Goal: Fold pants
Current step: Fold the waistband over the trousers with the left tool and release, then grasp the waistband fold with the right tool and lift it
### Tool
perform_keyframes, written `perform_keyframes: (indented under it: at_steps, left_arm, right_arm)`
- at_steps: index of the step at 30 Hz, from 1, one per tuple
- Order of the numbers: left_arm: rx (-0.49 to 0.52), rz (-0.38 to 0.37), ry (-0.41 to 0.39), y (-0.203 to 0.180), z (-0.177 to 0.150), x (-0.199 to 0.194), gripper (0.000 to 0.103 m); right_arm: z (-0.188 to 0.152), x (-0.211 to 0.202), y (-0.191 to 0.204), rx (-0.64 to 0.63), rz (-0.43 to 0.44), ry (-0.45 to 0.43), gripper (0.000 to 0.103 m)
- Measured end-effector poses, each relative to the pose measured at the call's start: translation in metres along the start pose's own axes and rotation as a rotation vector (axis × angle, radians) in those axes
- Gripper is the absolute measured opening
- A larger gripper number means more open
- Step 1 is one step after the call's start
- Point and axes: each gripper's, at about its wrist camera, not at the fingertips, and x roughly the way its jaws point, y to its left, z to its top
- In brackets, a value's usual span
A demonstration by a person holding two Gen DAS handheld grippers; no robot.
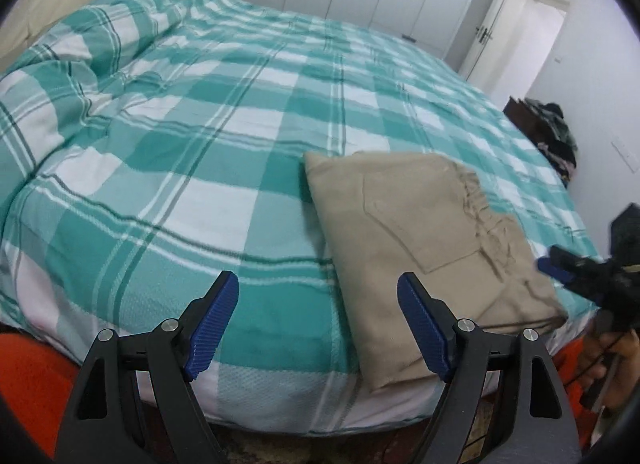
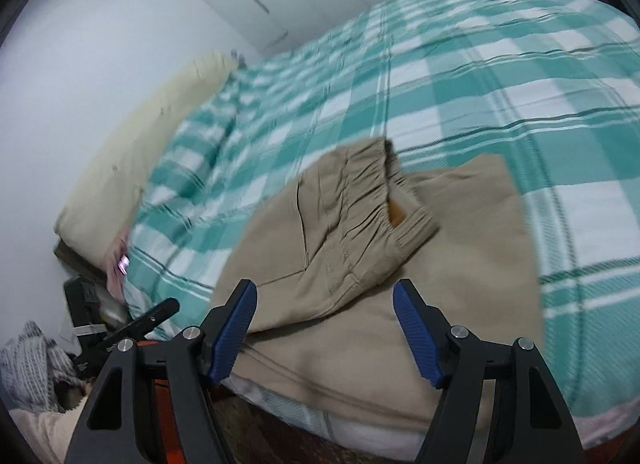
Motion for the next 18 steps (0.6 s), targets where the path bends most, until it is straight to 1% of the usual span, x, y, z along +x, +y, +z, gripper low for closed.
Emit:
perform_keyframes:
  at_steps: [2,3,5,6,8,9,10,11,12,13,14,15,16,17,18]
  left_arm:
    - [0.017,-0.006,-0.027,-0.001,0.002,-0.005,0.083]
    - [0.027,-0.006,-0.032,-0.003,0.002,-0.006,0.083]
    - [0.035,-0.008,-0.029,-0.002,0.000,-0.005,0.083]
    - [0.034,-0.012,-0.025,-0.002,-0.002,-0.004,0.083]
    - [0.032,-0.018,-0.014,-0.002,-0.004,-0.002,0.083]
    - [0.034,-0.018,-0.010,-0.003,-0.005,-0.001,0.083]
    - [0.038,-0.017,-0.008,-0.004,-0.005,0.000,0.083]
    - [0.044,-0.016,-0.008,-0.006,-0.005,0.000,0.083]
    - [0.049,-0.016,-0.011,-0.007,-0.005,-0.001,0.083]
    - [0.052,-0.015,-0.017,-0.008,-0.005,-0.003,0.083]
    - [0.059,-0.017,-0.034,-0.012,-0.005,-0.007,0.083]
    - [0.069,-0.022,-0.049,-0.015,-0.006,-0.009,0.084]
    - [0.088,-0.030,-0.061,-0.021,-0.007,-0.011,0.084]
    - [0.108,-0.037,-0.060,-0.026,-0.008,-0.010,0.087]
    - [0.144,-0.044,-0.043,-0.036,-0.011,-0.004,0.088]
  right_arm:
    - [0.003,0.015,0.000,-0.010,-0.025,0.037,0.070]
    - [0.005,0.023,-0.001,-0.007,-0.055,0.060,0.069]
    - [0.007,0.034,-0.005,0.012,-0.114,0.095,0.067]
    - [0.007,0.039,-0.008,0.031,-0.130,0.108,0.067]
    - [0.009,0.043,-0.013,0.064,-0.114,0.115,0.065]
    - [0.010,0.046,-0.012,0.065,-0.111,0.120,0.062]
    - [0.011,0.049,-0.012,0.058,-0.110,0.127,0.055]
    - [0.012,0.052,-0.011,0.049,-0.110,0.133,0.051]
    - [0.013,0.054,-0.010,0.031,-0.137,0.139,0.042]
    - [0.014,0.056,-0.008,0.015,-0.176,0.140,0.028]
    - [0.015,0.053,-0.006,-0.002,-0.207,0.133,0.027]
    - [0.017,0.049,-0.001,-0.012,-0.203,0.114,0.021]
    - [0.021,0.039,0.011,-0.054,-0.198,0.072,0.019]
    - [0.025,0.032,0.021,-0.106,-0.203,0.036,0.019]
    - [0.030,0.024,0.037,-0.193,-0.210,-0.014,0.018]
